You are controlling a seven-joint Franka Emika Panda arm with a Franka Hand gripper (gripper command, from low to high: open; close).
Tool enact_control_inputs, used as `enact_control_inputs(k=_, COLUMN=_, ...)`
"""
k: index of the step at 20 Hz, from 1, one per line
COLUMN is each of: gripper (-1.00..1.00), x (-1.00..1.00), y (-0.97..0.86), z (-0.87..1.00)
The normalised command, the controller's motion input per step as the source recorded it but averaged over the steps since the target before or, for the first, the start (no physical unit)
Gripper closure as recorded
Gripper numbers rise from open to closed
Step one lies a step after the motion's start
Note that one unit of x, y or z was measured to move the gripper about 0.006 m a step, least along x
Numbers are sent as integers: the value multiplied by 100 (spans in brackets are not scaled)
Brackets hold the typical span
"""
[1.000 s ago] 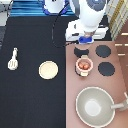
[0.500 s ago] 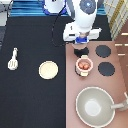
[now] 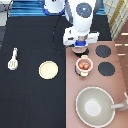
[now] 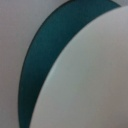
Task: Take the lid off the pot, put the pot on the plate, and use the tool to push the pot to the front of the table.
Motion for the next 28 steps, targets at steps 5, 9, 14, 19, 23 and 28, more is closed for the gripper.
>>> enact_control_inputs(k=5, gripper=-100, x=4, y=32, z=19)
enact_control_inputs(k=9, gripper=-100, x=23, y=35, z=39)
enact_control_inputs(k=14, gripper=-100, x=1, y=20, z=63)
enact_control_inputs(k=19, gripper=-100, x=28, y=9, z=100)
enact_control_inputs(k=23, gripper=-100, x=72, y=1, z=94)
enact_control_inputs(k=28, gripper=-100, x=86, y=0, z=76)
